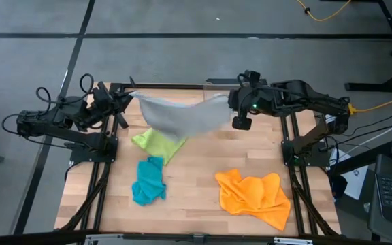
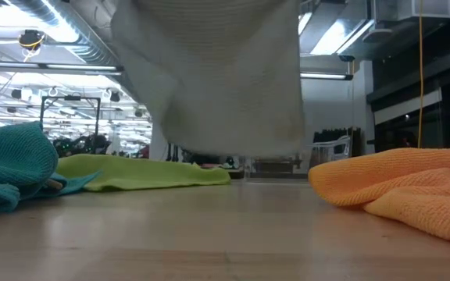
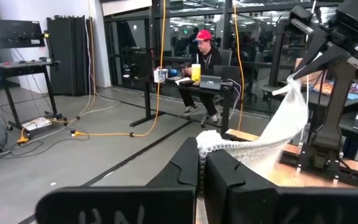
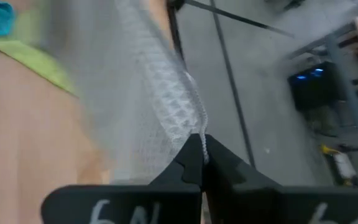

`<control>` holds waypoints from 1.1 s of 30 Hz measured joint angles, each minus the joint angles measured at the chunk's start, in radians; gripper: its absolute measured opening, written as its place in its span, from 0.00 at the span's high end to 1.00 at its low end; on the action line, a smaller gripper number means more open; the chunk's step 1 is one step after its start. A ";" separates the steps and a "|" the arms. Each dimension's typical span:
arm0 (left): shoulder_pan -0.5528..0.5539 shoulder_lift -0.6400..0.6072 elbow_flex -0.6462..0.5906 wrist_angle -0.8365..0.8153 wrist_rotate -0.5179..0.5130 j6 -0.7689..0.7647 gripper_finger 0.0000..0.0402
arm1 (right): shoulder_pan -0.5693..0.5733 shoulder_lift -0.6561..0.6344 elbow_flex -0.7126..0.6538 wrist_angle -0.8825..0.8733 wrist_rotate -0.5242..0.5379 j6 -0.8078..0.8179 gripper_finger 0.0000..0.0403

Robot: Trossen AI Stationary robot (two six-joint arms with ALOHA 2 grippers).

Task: Fold microfiber towels
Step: Fold the gray microfiber into half

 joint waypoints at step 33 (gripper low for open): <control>0.000 0.000 0.000 0.063 -0.096 0.106 1.00 | -0.031 0.000 0.000 0.004 0.114 -0.096 0.99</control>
